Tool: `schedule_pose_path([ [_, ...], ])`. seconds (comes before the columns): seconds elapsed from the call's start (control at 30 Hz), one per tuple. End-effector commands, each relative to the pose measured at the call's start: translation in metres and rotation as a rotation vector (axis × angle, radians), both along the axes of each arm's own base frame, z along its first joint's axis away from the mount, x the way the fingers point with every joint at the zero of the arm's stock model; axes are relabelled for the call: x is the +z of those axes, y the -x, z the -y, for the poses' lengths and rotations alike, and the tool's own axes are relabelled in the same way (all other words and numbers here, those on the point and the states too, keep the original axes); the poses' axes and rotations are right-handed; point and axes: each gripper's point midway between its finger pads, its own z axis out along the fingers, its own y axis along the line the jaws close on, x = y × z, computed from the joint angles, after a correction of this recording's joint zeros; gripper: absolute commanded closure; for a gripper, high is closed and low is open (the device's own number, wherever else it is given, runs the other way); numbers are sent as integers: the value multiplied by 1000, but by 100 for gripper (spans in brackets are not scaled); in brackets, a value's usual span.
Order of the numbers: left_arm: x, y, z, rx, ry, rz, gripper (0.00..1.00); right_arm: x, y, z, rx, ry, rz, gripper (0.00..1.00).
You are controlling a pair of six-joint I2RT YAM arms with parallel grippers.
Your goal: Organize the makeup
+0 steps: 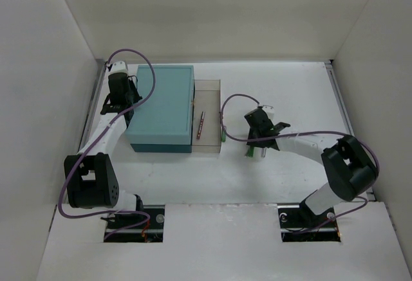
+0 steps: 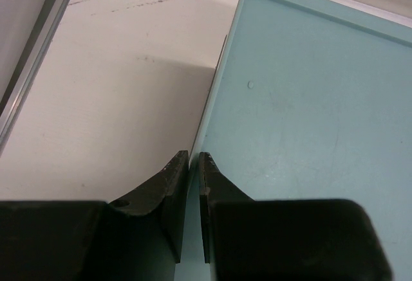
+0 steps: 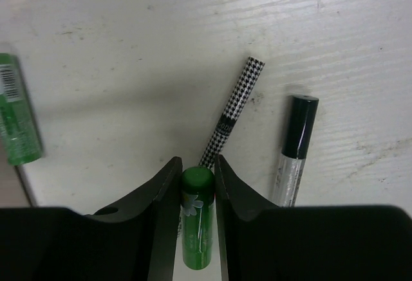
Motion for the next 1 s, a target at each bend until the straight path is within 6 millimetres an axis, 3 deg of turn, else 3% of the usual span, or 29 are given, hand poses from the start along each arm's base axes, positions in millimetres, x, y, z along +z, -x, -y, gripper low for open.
schedule_pose_path([
  [0.0,-66,51,26,-92,51,-279,91,38,-10,-17,23,-74,93,85],
  [0.2,-65,51,26,-92,51,-276,91,105,-26,-57,141,-143,228,87],
  [0.27,-66,50,25,-90,51,-278,91,126,-34,-83,211,-183,262,87],
  [0.4,-66,50,24,-88,51,-280,91,148,-49,-138,326,-249,298,88],
  [0.53,-65,49,23,-85,51,-276,91,139,-64,-184,379,-300,268,88],
  [0.67,-67,49,22,-83,51,-281,91,122,-83,-210,328,-338,235,87],
  [0.87,-68,49,22,-82,52,-284,91,109,-107,-228,264,-350,231,83],
  [0.97,-68,49,22,-82,52,-285,91,99,-110,-232,256,-339,208,69],
])
